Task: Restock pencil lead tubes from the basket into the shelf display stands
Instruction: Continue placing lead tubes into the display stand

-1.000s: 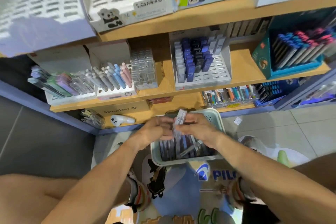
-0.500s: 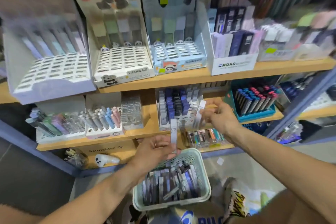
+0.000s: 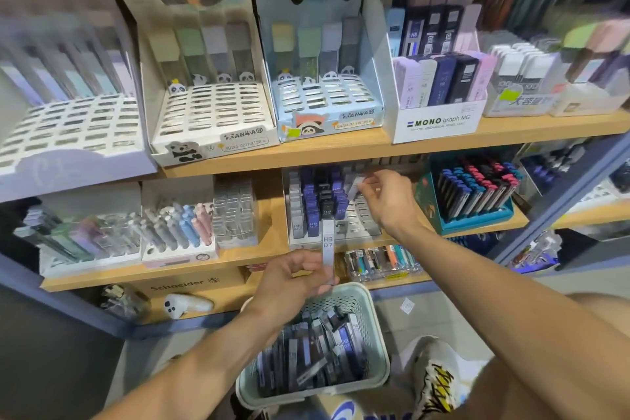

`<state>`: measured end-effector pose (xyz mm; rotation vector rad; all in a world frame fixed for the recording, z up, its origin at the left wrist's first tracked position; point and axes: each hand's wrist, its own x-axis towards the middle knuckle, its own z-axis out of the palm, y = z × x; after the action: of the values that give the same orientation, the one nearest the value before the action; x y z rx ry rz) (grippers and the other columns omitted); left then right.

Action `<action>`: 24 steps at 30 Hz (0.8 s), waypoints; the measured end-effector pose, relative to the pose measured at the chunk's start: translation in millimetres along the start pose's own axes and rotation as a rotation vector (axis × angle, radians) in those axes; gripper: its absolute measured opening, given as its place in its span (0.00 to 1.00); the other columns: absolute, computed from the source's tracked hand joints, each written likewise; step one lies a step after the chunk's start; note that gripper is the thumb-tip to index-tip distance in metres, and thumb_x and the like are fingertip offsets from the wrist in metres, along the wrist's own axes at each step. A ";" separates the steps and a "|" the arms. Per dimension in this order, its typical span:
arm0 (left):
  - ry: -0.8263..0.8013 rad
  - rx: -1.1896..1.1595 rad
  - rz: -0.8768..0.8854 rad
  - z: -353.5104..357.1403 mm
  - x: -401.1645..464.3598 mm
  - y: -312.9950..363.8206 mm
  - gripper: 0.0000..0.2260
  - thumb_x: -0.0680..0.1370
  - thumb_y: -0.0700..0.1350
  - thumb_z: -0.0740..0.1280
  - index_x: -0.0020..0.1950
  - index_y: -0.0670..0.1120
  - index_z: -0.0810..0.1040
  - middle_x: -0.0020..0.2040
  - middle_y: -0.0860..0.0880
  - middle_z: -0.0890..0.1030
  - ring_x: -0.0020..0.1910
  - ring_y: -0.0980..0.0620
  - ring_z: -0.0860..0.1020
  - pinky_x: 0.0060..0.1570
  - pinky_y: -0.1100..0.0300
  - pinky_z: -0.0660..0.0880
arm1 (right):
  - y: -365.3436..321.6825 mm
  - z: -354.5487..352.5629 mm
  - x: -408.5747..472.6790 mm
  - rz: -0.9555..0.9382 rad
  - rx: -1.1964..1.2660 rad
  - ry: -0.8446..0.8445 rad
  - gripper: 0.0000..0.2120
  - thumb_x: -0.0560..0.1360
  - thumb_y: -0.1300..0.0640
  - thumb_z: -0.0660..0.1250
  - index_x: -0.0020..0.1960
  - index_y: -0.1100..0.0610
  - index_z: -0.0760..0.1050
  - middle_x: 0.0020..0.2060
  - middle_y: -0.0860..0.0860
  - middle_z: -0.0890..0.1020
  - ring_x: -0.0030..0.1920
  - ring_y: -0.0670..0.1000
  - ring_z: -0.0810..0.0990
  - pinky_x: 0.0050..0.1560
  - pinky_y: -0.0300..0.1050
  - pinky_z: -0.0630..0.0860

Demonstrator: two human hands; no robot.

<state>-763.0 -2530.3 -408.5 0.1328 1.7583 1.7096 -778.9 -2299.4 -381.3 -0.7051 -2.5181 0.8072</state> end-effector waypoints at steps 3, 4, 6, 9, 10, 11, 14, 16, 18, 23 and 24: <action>0.007 -0.002 0.002 2.9 0.0 1.4 0.12 0.77 0.34 0.74 0.59 0.35 0.81 0.58 0.37 0.81 0.50 0.43 0.87 0.50 0.62 0.83 | -4.6 3.7 1.9 0.001 -0.056 -0.016 0.08 0.81 0.57 0.69 0.51 0.61 0.83 0.48 0.56 0.86 0.48 0.54 0.83 0.51 0.48 0.78; 0.006 -0.001 0.003 3.5 -0.1 2.0 0.11 0.77 0.34 0.74 0.59 0.35 0.81 0.57 0.38 0.81 0.50 0.44 0.87 0.51 0.62 0.83 | -5.6 3.8 2.9 0.005 -0.071 -0.020 0.08 0.81 0.57 0.69 0.50 0.61 0.82 0.47 0.56 0.86 0.46 0.54 0.82 0.49 0.48 0.78; 0.003 -0.005 0.010 4.4 -0.3 3.1 0.11 0.77 0.35 0.74 0.58 0.36 0.81 0.55 0.40 0.81 0.50 0.44 0.87 0.52 0.61 0.83 | -6.6 3.0 4.8 0.019 -0.086 -0.030 0.09 0.81 0.57 0.68 0.49 0.62 0.82 0.46 0.56 0.85 0.43 0.53 0.80 0.47 0.48 0.78; 0.008 -0.021 0.015 5.6 -1.1 6.0 0.10 0.77 0.34 0.74 0.58 0.37 0.81 0.53 0.41 0.82 0.50 0.44 0.87 0.52 0.61 0.83 | -8.5 3.2 6.5 0.047 -0.038 -0.067 0.07 0.81 0.57 0.69 0.51 0.61 0.82 0.48 0.54 0.85 0.44 0.50 0.79 0.50 0.48 0.80; 0.009 -0.031 0.017 5.9 -1.6 6.9 0.10 0.77 0.34 0.74 0.58 0.38 0.81 0.52 0.42 0.82 0.50 0.43 0.87 0.52 0.61 0.83 | -10.3 3.5 6.3 0.047 -0.024 -0.080 0.07 0.81 0.57 0.69 0.52 0.60 0.83 0.47 0.52 0.85 0.44 0.49 0.79 0.52 0.48 0.81; 0.011 -0.037 0.018 6.1 -1.8 7.4 0.10 0.77 0.34 0.74 0.58 0.38 0.81 0.51 0.43 0.82 0.50 0.43 0.87 0.53 0.60 0.83 | -12.2 3.6 5.7 0.046 -0.017 -0.091 0.06 0.81 0.58 0.69 0.51 0.60 0.83 0.45 0.50 0.84 0.44 0.48 0.79 0.53 0.47 0.81; 0.011 -0.042 0.021 5.9 -1.6 8.5 0.10 0.77 0.35 0.74 0.57 0.40 0.81 0.51 0.44 0.82 0.51 0.43 0.87 0.57 0.56 0.82 | -12.3 3.4 5.0 0.037 -0.021 -0.104 0.05 0.81 0.60 0.69 0.50 0.60 0.82 0.40 0.46 0.80 0.42 0.46 0.79 0.52 0.44 0.79; 0.010 -0.042 0.031 5.8 -1.3 8.5 0.09 0.77 0.34 0.75 0.55 0.41 0.82 0.51 0.44 0.82 0.51 0.43 0.87 0.59 0.54 0.81 | -8.0 3.2 6.2 0.046 -0.049 -0.096 0.05 0.81 0.62 0.68 0.51 0.61 0.83 0.45 0.51 0.84 0.45 0.49 0.80 0.53 0.44 0.79; 0.007 -0.038 0.033 5.3 -0.8 7.9 0.08 0.76 0.34 0.75 0.54 0.42 0.83 0.52 0.44 0.83 0.51 0.43 0.87 0.59 0.53 0.81 | -4.7 4.1 9.2 0.067 -0.062 -0.100 0.06 0.80 0.62 0.69 0.54 0.63 0.82 0.50 0.56 0.85 0.49 0.51 0.81 0.54 0.43 0.77; 0.004 -0.024 0.040 5.7 -0.9 7.8 0.11 0.75 0.36 0.77 0.56 0.41 0.84 0.55 0.41 0.85 0.51 0.43 0.87 0.63 0.50 0.80 | -2.6 5.1 12.1 0.099 -0.039 -0.100 0.07 0.77 0.56 0.75 0.50 0.60 0.84 0.47 0.55 0.87 0.48 0.51 0.83 0.56 0.50 0.81; 0.002 -0.035 0.041 6.7 -1.8 8.8 0.11 0.75 0.36 0.76 0.57 0.40 0.83 0.55 0.41 0.85 0.51 0.44 0.87 0.62 0.50 0.81 | -1.2 3.2 12.1 0.117 -0.039 -0.079 0.07 0.75 0.55 0.76 0.48 0.59 0.85 0.45 0.54 0.87 0.47 0.52 0.84 0.55 0.52 0.82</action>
<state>-761.4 -2524.4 -399.2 0.1528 1.7368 1.7691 -790.5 -2294.7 -380.4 -0.8570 -2.5889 0.8424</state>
